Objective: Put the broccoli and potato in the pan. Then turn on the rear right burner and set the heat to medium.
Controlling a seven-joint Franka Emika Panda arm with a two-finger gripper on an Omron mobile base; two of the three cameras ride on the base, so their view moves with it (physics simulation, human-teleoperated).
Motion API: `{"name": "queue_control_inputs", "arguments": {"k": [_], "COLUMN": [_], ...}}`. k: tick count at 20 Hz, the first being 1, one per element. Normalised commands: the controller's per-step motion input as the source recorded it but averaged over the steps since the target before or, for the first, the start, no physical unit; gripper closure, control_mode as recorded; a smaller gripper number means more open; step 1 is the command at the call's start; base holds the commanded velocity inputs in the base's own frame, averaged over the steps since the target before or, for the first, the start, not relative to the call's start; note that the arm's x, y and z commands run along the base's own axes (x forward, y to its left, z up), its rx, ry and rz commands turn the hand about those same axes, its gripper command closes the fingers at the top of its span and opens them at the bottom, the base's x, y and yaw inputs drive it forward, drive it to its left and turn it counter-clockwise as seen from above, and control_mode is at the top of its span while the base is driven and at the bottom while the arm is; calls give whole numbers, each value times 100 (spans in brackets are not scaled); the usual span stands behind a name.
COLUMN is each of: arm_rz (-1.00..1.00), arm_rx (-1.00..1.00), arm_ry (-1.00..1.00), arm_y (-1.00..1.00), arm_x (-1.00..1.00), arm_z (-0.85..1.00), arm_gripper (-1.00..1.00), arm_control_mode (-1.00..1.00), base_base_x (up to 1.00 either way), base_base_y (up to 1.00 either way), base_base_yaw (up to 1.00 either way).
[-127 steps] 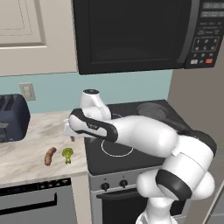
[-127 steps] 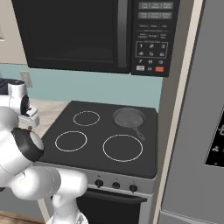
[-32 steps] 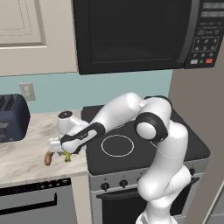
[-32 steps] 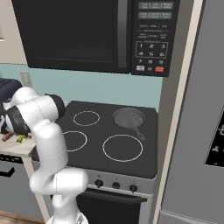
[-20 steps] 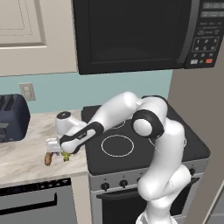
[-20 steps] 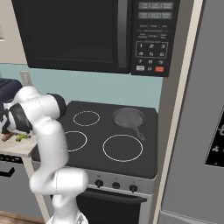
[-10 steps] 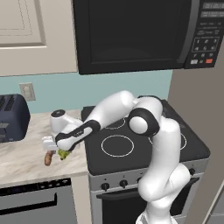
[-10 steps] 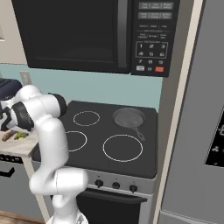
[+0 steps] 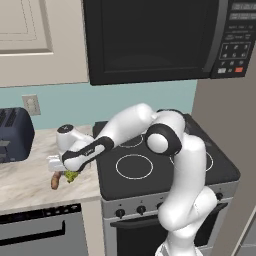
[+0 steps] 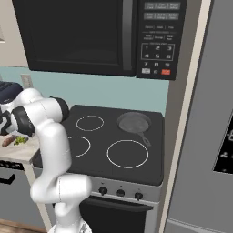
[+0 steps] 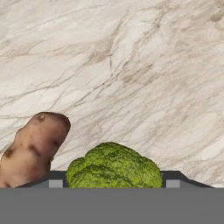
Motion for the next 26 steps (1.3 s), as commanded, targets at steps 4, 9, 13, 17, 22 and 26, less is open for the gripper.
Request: {"name": "queue_control_inputs", "arguments": {"k": [4, 9, 13, 17, 22, 26], "arm_rz": [0, 0, -5, -10, -8, -2], "arm_rx": [0, 0, 0, 0, 0, 0], "arm_ry": [0, -1, -2, -1, -2, -7], "arm_y": [0, -12, -45, -60, -70, -67], "arm_x": [0, -13, -18, -2, 0, 9], "arm_z": [0, 4, 25, 39, 29, 34], "arm_gripper": [100, 100, 100, 100, 100, 100], "arm_control_mode": [-100, -100, -100, -100, -100, -100], "base_base_x": [0, 0, 0, 0, 0, 0], "base_base_y": [0, 0, 0, 0, 0, 0], "base_base_yaw": [0, 0, 0, 0, 0, 0]}}
